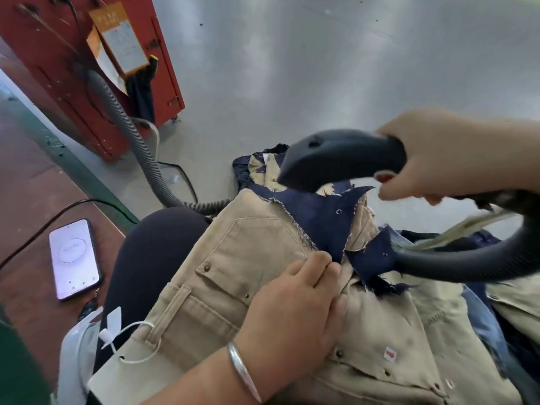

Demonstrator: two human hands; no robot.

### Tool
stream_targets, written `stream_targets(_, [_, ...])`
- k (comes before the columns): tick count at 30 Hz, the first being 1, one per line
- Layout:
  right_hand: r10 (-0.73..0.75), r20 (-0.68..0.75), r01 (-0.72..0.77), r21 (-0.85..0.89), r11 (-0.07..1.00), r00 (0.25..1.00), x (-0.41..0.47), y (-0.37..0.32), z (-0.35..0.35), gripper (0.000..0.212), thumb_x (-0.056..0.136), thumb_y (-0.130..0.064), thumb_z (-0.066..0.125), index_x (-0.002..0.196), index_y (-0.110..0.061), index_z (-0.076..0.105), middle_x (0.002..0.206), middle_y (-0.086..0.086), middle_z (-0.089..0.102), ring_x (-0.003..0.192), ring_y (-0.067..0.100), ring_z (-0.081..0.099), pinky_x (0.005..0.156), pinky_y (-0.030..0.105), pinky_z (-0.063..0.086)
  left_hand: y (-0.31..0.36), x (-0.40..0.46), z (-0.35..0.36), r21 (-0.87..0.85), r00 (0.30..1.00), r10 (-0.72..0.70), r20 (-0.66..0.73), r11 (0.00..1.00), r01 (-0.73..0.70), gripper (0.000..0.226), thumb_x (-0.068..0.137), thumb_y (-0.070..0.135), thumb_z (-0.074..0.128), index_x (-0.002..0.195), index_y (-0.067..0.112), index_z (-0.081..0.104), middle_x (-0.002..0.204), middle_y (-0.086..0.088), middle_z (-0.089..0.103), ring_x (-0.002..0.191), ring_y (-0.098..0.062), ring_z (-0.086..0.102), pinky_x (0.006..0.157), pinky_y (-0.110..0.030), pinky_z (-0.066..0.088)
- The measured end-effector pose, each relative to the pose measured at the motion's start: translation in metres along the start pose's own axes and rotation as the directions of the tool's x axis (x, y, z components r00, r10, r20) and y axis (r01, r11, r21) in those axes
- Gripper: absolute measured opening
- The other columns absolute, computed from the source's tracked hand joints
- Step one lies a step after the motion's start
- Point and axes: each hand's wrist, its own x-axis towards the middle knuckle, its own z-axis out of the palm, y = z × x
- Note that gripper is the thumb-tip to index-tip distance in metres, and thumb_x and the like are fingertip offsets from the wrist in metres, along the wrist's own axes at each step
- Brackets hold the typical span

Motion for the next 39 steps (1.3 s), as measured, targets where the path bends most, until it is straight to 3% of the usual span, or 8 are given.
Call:
stream_targets(3, [0.000, 0.089, 0.013, -0.146, 0.989, 0.996, -0.018, 0.002, 0.011, 0.019, 0.071, -0.017, 0.075, 0.070, -0.021, 0.057, 0.038, -0.014, 0.055, 0.027, 0.003, 0.049, 0.030, 0.012, 0.032, 0.002, -0.001, 0.000, 0.017, 1.000, 0.011, -0.011, 1.000, -0.011, 0.034, 0.088, 0.036, 0.048, 0.110, 0.016, 0.064, 0.115, 0.004, 0.058, 0.089, -0.014, 0.060, 0.057, -0.029, 0.053])
stream_targets(7, [-0.004, 0.126, 0.039, -0.277, 0.960, 0.992, -0.017, 0.000, 0.027, 0.021, 0.069, -0.027, 0.073, 0.070, -0.024, 0.053, 0.048, -0.005, 0.055, 0.039, 0.002, 0.049, 0.037, 0.016, 0.031, 0.003, -0.004, 0.002, 0.045, 0.999, 0.028, -0.040, 0.999, -0.026, 0.032, 0.087, 0.034, 0.049, 0.103, 0.015, 0.067, 0.111, 0.003, 0.061, 0.083, -0.014, 0.060, 0.053, -0.028, 0.051])
stream_targets(16, [-0.044, 0.114, 0.056, -0.104, 0.993, 0.993, 0.056, -0.038, 0.041, 0.022, 0.067, -0.018, 0.065, 0.087, -0.010, 0.072, 0.055, 0.008, 0.069, 0.042, 0.021, 0.066, 0.043, 0.024, 0.051, 0.004, -0.002, 0.001, 0.011, 1.000, 0.000, -0.004, 1.000, 0.000, 0.030, 0.086, 0.034, 0.047, 0.103, 0.018, 0.066, 0.111, 0.006, 0.059, 0.087, -0.012, 0.060, 0.048, -0.027, 0.051])
stream_targets(19, [-0.026, 0.053, 0.028, -0.029, 0.999, 0.998, 0.080, -0.049, 0.036, 0.018, 0.074, -0.012, 0.070, 0.089, -0.003, 0.069, 0.053, 0.008, 0.065, 0.031, 0.017, 0.056, 0.040, 0.022, 0.046, 0.006, -0.006, 0.003, -0.024, 1.000, -0.008, -0.019, 1.000, 0.007, 0.032, 0.085, 0.034, 0.049, 0.106, 0.018, 0.067, 0.113, 0.007, 0.061, 0.085, -0.011, 0.062, 0.050, -0.026, 0.052])
stream_targets(25, [-0.005, -0.059, 0.012, 0.120, 0.993, 0.998, 0.064, -0.021, -0.005, 0.022, 0.072, -0.011, 0.077, 0.086, -0.006, 0.061, 0.045, 0.004, 0.064, 0.035, 0.018, 0.061, 0.039, 0.029, 0.052, 0.009, -0.017, 0.002, -0.020, 0.999, -0.042, -0.030, 0.999, 0.041, 0.029, 0.083, 0.037, 0.052, 0.102, 0.022, 0.069, 0.108, 0.007, 0.062, 0.074, -0.008, 0.061, 0.046, -0.022, 0.048])
stream_targets(32, [0.041, -0.003, -0.041, 0.048, 0.998, 0.999, -0.028, 0.024, -0.004, 0.020, 0.060, -0.024, 0.076, 0.073, -0.023, 0.061, 0.040, 0.000, 0.060, 0.029, 0.014, 0.056, 0.035, 0.033, 0.049, 0.022, -0.003, 0.003, 0.164, 0.995, -0.096, -0.011, 0.982, 0.096, 0.050, 0.078, 0.041, 0.045, 0.112, 0.014, 0.069, 0.092, 0.004, 0.065, 0.068, -0.011, 0.062, 0.038, -0.021, 0.044])
stream_targets(35, [0.078, 0.034, -0.077, -0.036, 0.996, 0.996, -0.040, 0.038, 0.010, 0.027, 0.056, -0.030, 0.076, 0.077, -0.038, 0.060, 0.047, -0.005, 0.063, 0.036, 0.011, 0.059, 0.049, 0.039, 0.055, 0.024, -0.002, 0.007, 0.209, 0.995, -0.064, -0.071, 0.975, 0.078, 0.046, 0.077, 0.040, 0.047, 0.106, 0.015, 0.073, 0.090, 0.007, 0.066, 0.067, -0.012, 0.061, 0.035, -0.021, 0.041])
stream_targets(39, [0.083, 0.137, -0.081, -0.018, 0.997, 0.987, -0.032, 0.042, 0.034, 0.016, 0.065, -0.021, 0.074, 0.075, -0.023, 0.063, 0.053, -0.012, 0.065, 0.034, 0.005, 0.054, 0.042, 0.029, 0.049, 0.020, -0.004, 0.013, 0.232, 0.992, -0.022, -0.124, 0.971, 0.050, 0.039, 0.076, 0.034, 0.052, 0.101, 0.015, 0.075, 0.096, 0.006, 0.069, 0.061, -0.015, 0.059, 0.035, -0.023, 0.041])
